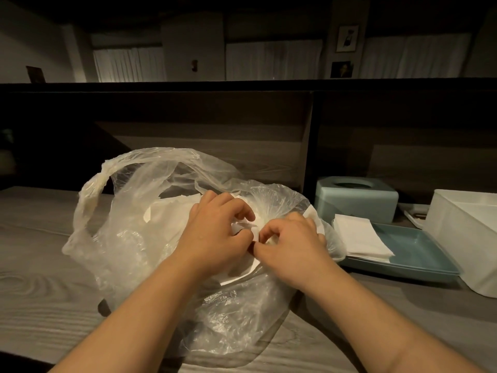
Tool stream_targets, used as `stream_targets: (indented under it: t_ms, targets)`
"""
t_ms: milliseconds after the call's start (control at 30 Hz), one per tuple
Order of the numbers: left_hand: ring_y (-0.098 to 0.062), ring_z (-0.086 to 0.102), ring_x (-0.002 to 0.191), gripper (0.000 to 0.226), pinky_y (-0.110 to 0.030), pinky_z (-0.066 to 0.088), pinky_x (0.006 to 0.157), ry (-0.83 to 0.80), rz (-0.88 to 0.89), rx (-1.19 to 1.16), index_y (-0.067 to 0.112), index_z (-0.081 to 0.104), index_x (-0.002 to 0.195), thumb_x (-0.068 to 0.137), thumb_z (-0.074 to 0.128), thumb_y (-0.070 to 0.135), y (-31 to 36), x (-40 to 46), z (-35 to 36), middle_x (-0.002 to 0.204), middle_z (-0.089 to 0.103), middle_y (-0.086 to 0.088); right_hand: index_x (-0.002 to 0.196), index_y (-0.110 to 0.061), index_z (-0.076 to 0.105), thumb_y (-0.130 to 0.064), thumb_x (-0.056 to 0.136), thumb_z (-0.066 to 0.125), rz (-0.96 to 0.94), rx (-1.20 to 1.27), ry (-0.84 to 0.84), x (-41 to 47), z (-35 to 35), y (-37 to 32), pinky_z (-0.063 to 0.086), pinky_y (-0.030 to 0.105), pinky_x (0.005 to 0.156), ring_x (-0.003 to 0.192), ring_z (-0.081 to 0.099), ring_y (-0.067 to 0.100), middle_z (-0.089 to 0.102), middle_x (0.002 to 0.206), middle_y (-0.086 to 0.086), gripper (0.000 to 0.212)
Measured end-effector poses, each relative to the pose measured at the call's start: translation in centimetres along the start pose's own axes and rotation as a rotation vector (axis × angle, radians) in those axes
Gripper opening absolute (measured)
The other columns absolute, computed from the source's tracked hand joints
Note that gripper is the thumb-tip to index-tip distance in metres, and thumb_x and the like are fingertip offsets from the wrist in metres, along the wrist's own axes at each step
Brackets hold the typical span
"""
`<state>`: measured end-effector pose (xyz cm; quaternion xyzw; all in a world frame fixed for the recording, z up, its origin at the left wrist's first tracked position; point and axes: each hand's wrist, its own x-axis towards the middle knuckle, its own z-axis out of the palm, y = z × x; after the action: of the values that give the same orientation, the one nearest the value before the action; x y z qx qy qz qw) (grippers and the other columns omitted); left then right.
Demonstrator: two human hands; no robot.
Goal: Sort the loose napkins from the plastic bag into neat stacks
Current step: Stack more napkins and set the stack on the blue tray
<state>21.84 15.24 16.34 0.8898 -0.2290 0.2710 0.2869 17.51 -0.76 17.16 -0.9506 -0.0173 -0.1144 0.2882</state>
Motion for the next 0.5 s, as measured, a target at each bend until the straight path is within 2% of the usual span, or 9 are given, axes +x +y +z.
stream_targets:
  t_ms: [67,133,167,233,300,333,433,500]
  targets:
    - [-0.008,0.040,0.096,0.020,-0.041,0.041,0.094,0.021,0.004,-0.026,0.041,0.063,0.090,0.073,0.055,0.035,0.2,0.0,-0.1,0.090,0.054,0.022,0.078,-0.039,0.063,-0.057,0.085,0.066,0.016,0.063,0.004,-0.1,0.2,-0.1,0.029,0.038,0.102,0.123,0.038,0.016,0.047,0.117,-0.013,0.020]
    - [-0.010,0.042,0.099,0.027,-0.043,0.042,0.094,0.059,0.034,-0.050,0.040,0.064,0.097,0.073,0.052,0.039,0.4,0.0,-0.3,0.095,0.056,0.022,0.074,-0.040,0.063,-0.058,0.079,0.065,0.035,0.194,0.036,-0.2,0.2,-0.4,0.036,0.043,0.106,0.119,0.044,0.017,0.049,0.112,-0.013,0.019]
    - [-0.012,0.043,0.103,0.035,-0.042,0.042,0.096,0.063,0.058,-0.066,0.039,0.065,0.103,0.071,0.051,0.042,0.4,-0.1,-0.5,0.100,0.058,0.022,0.073,-0.041,0.064,-0.060,0.072,0.063,0.039,0.277,0.080,-0.2,0.1,-0.5,0.041,0.045,0.104,0.114,0.049,0.018,0.051,0.107,-0.013,0.019]
    - [-0.013,0.043,0.113,0.056,-0.041,0.040,0.100,0.024,0.113,-0.101,0.036,0.063,0.121,0.066,0.052,0.045,0.5,-0.3,-0.9,0.114,0.058,0.024,0.070,-0.036,0.062,-0.056,0.067,0.060,0.038,0.442,0.178,-0.1,-0.4,-0.6,0.049,0.041,0.088,0.093,0.057,0.016,0.056,0.090,-0.010,0.021]
    - [-0.010,0.039,0.121,0.075,-0.040,0.035,0.105,-0.041,0.166,-0.113,0.035,0.055,0.137,0.064,0.054,0.050,0.7,-0.6,-1.3,0.123,0.051,0.030,0.068,-0.022,0.058,-0.036,0.081,0.067,0.037,0.605,0.204,0.0,-1.0,-0.6,0.046,0.034,0.069,0.067,0.051,0.010,0.053,0.069,-0.009,0.021]
    - [-0.007,0.036,0.124,0.082,-0.037,0.032,0.107,-0.069,0.180,-0.112,0.035,0.049,0.144,0.064,0.056,0.055,0.9,-0.7,-1.3,0.127,0.047,0.034,0.069,-0.019,0.057,-0.027,0.086,0.068,0.047,0.669,0.205,0.1,-1.2,-0.5,0.044,0.034,0.066,0.061,0.047,0.009,0.050,0.062,-0.009,0.021]
    - [0.001,0.026,0.127,0.099,-0.031,0.024,0.111,-0.118,0.163,-0.067,0.040,0.030,0.156,0.066,0.061,0.067,1.4,-0.7,-1.1,0.130,0.040,0.034,0.073,-0.015,0.059,-0.022,0.090,0.067,0.059,0.768,0.190,0.0,-1.6,-0.6,0.046,0.033,0.063,0.058,0.046,0.008,0.049,0.057,-0.010,0.020]
    - [-0.002,0.026,0.125,0.102,-0.032,0.022,0.113,-0.128,0.118,-0.045,0.039,0.024,0.158,0.066,0.063,0.060,1.6,-0.7,-1.0,0.132,0.040,0.030,0.074,-0.015,0.059,-0.021,0.091,0.068,0.032,0.791,0.154,-0.2,-1.5,-0.9,0.045,0.025,0.058,0.055,0.046,0.005,0.050,0.056,-0.012,0.019]
